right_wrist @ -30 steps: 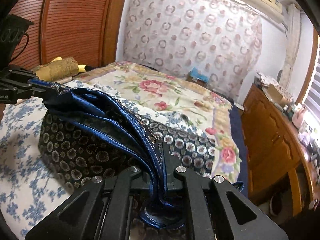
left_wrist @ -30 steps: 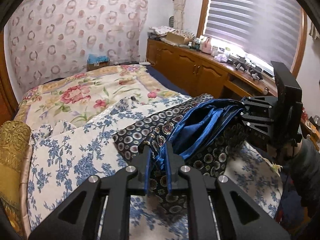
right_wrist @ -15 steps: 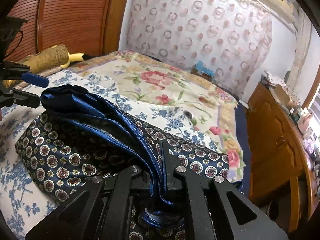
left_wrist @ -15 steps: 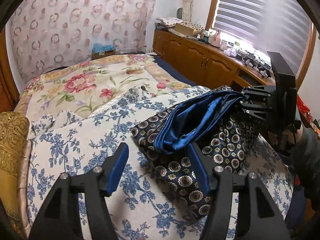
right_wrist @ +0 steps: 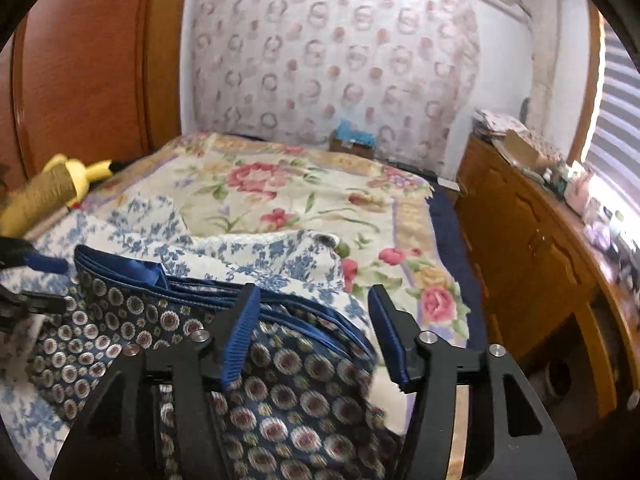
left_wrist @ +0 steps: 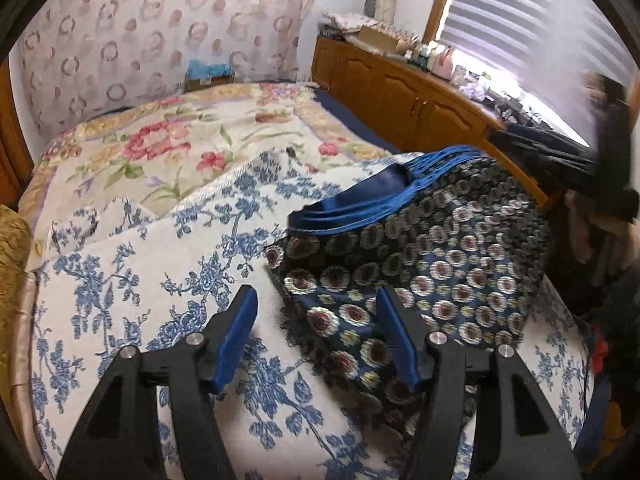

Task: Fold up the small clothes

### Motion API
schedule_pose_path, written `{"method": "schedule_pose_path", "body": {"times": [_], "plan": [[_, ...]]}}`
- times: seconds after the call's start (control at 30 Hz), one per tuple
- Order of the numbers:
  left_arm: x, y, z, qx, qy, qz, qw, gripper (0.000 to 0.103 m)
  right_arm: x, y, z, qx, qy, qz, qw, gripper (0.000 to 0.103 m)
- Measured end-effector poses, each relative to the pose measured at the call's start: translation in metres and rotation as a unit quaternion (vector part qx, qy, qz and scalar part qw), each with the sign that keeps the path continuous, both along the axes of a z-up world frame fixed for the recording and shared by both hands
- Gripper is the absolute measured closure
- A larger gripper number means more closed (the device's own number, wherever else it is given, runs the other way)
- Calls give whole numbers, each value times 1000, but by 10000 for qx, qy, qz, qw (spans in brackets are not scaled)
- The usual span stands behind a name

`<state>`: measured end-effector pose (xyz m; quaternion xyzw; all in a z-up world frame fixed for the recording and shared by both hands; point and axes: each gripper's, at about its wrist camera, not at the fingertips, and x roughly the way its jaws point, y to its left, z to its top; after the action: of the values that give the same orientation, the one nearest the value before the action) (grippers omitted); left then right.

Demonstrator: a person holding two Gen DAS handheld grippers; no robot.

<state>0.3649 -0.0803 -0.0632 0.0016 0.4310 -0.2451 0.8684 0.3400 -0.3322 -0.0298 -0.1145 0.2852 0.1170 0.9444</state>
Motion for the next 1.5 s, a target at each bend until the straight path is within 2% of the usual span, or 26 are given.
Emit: {"method": "schedule_pose_path", "body": {"times": [0.13,0.27,0.5,0.53,0.6,0.73,0.77,0.83,0.9,0.93,1.0,1.03,1.07,1.1,1.2,1.3,1.5], "plan": [[16,1,-8,-80,192,99,9997,42,-19,-23,-7,115,274,-63,9995,30],[28,2,-14,-270,378,149,9988,42,-17,-40,-29,126,692,-214,9973,29],[34,-2,-19,-426,430,73,9981,43,14,-68,-64,1020,1460,-259,9837,29],[35,-3,-20,-438,425,64,9981,46,17,-67,-66,1092,1506,-238,9823,29],[35,-4,-21,-428,384,2,9983,59,20,-66,-69,1165,1550,-163,9809,29],[32,-6,-21,-371,337,-78,9987,63,18,-52,-72,1127,1623,113,9802,42],[33,-7,-21,-383,334,-81,9987,64,17,-50,-72,1074,1598,92,9812,42],[34,-7,-22,-450,366,-111,9983,72,14,-46,-73,969,1540,63,9833,44],[36,-6,-23,-566,456,-146,9972,92,14,-47,-74,953,1494,12,9842,49],[36,-7,-23,-612,512,-207,9966,97,12,-47,-74,955,1474,5,9845,51],[33,-12,-19,-588,451,-274,9969,99,10,-48,-73,919,1417,-16,9856,57],[29,-14,-16,-561,384,-328,9971,99,7,-46,-71,873,1353,23,9869,67],[26,-16,-12,-556,325,-351,9973,100,5,-45,-70,843,1340,55,9874,70],[22,-18,-7,-584,253,-394,9972,100,3,-43,-70,826,1352,112,9873,78],[11,-20,7,-646,89,-501,9966,100,-1,-35,-70,673,1406,255,9874,91],[-5,-19,28,-782,-141,-593,9951,100,-6,-32,-64,604,1312,276,9891,95],[-42,-5,73,-1099,-613,-768,9891,101,-33,-17,-29,467,671,310,9962,96]]}}
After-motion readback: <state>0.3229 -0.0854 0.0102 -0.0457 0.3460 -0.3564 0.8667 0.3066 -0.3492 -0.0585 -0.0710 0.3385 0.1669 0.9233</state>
